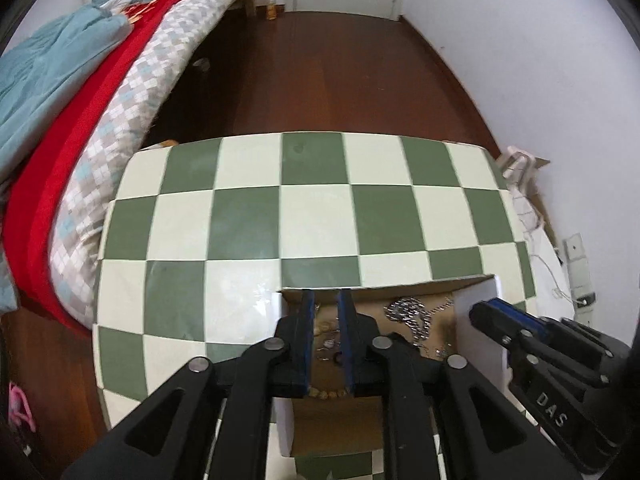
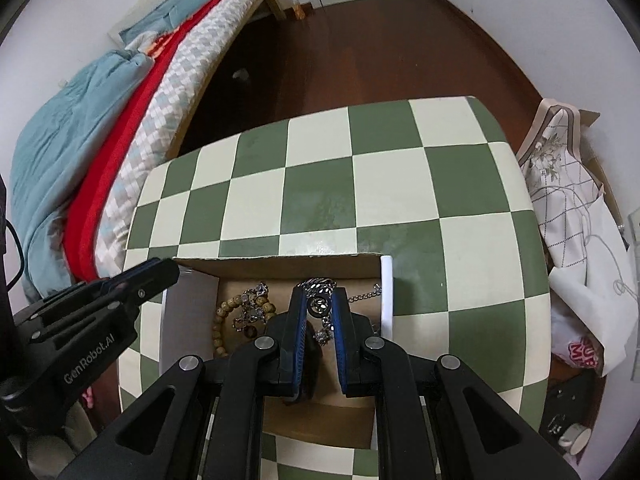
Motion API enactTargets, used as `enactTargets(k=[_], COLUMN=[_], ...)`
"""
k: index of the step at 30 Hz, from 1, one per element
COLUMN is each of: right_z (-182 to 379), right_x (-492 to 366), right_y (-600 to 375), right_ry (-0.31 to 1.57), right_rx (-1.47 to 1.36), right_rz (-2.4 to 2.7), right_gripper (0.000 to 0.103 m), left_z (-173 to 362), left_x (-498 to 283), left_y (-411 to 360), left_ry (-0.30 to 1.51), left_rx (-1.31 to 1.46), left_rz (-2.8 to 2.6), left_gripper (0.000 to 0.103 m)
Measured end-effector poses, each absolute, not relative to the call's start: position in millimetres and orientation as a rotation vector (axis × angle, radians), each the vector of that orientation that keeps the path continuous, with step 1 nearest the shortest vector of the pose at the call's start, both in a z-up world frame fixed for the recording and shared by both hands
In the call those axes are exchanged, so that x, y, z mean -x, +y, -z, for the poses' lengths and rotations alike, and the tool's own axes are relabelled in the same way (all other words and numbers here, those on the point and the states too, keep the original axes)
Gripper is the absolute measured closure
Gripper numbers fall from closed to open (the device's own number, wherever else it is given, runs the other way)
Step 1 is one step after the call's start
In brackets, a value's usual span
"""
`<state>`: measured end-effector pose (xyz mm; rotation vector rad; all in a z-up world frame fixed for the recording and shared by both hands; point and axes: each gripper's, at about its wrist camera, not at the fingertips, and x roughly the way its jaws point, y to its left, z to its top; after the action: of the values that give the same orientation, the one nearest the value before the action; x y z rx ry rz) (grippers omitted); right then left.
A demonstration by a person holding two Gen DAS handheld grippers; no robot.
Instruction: Organize jewelry
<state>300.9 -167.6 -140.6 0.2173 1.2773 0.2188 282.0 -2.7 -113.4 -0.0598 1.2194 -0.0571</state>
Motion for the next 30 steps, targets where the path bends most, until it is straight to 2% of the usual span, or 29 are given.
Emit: enactTargets(k=[2,3,4,6,8,9,10,11,12,14,18,25,30], right_z=[137.6,135.7,133.9,128.2,122.7,119.7,117.5,116.4,115.1,114.0,118.1,108.6,75.8], right_x=[-301.1,-300.8,-300.5,-298.3,-294.6,-291.7,-288.7,-286.6,-282.5,-274.6,-251.8,-214.3,-184.7], right_y=[-168.4,-169.1,-169.6,-172.3,-174.6,-175.4,-176.5,-177.3,-178.0,-179.5,-184.3,-189.2,-187.9], right_ry=[1.272,1.269,1.266,1.255,1.249,1.243,1.240,1.239,1.239,1.237,1.239,1.209,1.149], right_rx=[-0.210,-0.207,-0.204,-0.206,-0.194,-0.177,-0.165,-0.151,-0.129,-0.090,-0.044,-0.004,0.007], right_rz=[-0.215,-0.212,-0.208,-0.202,-0.188,-0.175,-0.164,-0.152,-0.132,-0.103,-0.049,0.000,-0.003], right_gripper=[0.079,0.072,0.069,0.064,0.057,0.051,0.047,0.038,0.026,0.012,0.000,0.000,0.000], left_z=[109.8,107.3,102.9,97.2,91.8,88.8,86.2,84.7,83.4,82.0,84.2,79.6,56.0], left_x=[-283.3,-283.4,-281.5,-279.3,-276.7,-273.7,-270.4,-267.8,-264.0,-253.9,-231.3,-193.2,-161.7], left_y=[-1.0,-0.2,1.2,4.2,7.0,8.4,9.8,11.6,13.5,16.1,23.7,21.8,13.4], left_ry=[1.209,1.199,1.178,1.158,1.144,1.133,1.124,1.117,1.109,1.093,1.084,1.073,1.027], left_rx=[0.060,0.054,0.052,0.054,0.040,0.030,0.018,0.014,0.012,-0.010,-0.018,-0.008,-0.003], left_rz=[0.047,0.040,0.030,0.021,0.003,-0.009,-0.022,-0.032,-0.040,-0.065,-0.107,-0.121,-0.097], left_gripper=[0.071,0.057,0.045,0.036,0.032,0.023,0.008,0.003,0.001,0.001,0.001,0.001,0.001])
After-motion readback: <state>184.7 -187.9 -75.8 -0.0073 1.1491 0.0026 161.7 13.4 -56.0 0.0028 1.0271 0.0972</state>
